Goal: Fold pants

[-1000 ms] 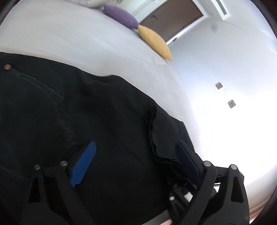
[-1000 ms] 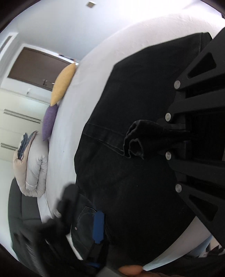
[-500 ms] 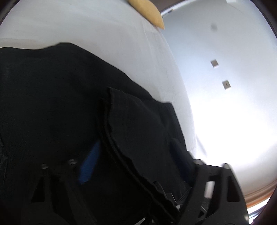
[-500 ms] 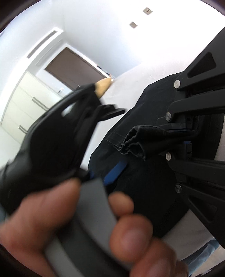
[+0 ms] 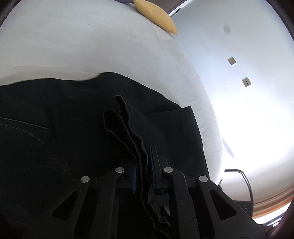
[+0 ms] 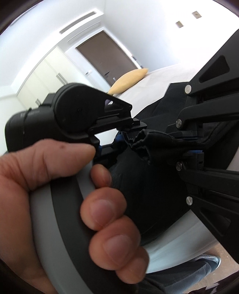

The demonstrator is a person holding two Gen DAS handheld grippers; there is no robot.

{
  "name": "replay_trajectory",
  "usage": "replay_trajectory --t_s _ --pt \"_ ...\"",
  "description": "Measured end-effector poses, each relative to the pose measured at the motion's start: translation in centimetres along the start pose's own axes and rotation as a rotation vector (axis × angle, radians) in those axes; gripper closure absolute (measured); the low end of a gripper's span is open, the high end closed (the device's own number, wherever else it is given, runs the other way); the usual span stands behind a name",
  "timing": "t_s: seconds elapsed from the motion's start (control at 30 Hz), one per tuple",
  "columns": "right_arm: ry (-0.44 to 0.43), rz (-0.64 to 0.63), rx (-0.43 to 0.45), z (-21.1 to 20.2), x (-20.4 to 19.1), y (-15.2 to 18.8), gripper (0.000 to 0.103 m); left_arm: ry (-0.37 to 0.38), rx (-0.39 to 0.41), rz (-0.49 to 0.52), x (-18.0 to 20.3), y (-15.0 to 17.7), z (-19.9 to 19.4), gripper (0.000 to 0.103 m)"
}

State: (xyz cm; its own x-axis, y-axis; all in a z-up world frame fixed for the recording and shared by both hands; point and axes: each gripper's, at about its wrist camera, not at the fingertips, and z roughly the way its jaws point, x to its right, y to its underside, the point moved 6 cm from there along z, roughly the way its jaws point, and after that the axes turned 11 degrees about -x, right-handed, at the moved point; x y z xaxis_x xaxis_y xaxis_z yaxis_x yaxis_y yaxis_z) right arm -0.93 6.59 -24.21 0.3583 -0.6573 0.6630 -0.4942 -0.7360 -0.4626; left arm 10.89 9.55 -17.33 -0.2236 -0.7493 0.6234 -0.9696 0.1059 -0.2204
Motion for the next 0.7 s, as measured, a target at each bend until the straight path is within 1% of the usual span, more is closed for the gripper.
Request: replay_trajectory --t_s 0.2,0.3,0.33,0.47,0.53,0.63,0.67,0.7 --pt "-0.046 -0.040 -0.021 0.7 -1.7 -0.9 0.095 -0.026 0.015 -0.038 -4.2 -0.5 -2.6 0.093" --pt "-0.058 -0.049 -0.042 1.4 -2.1 -0.9 0.095 -0.031 0.012 -0.048 -5.4 -0.8 -2.9 0.093" --pt "-0.060 -0.050 -0.046 1.6 -2.3 -0.8 0.094 -0.030 0.009 -0.049 -6.2 -0.3 -2.9 0.093" --pt "-0.068 -0.051 -0.053 2.1 -2.1 -0.9 0.093 -0.045 0.011 -0.051 -7.0 -0.7 -2.8 0.093" --pt "-0.073 -0.052 -0.054 1.9 -2.4 -2.6 0.093 -0.053 0.015 -0.041 -8.1 1.2 -3.0 0.093" --pt "-0.069 -0.063 -0.051 1.8 -2.5 -2.3 0.091 -0.086 0.023 -0.022 -6.6 1.5 -2.0 0.093" --pt "-0.068 -0.070 -0.052 1.9 -3.1 -2.1 0.091 -0.102 0.024 -0.013 -6.4 1.6 -1.9 0.092" --pt "-0.067 -0.080 -0.054 1.6 -3.2 -1.0 0.091 -0.135 0.026 -0.001 -6.2 1.8 -1.6 0.089"
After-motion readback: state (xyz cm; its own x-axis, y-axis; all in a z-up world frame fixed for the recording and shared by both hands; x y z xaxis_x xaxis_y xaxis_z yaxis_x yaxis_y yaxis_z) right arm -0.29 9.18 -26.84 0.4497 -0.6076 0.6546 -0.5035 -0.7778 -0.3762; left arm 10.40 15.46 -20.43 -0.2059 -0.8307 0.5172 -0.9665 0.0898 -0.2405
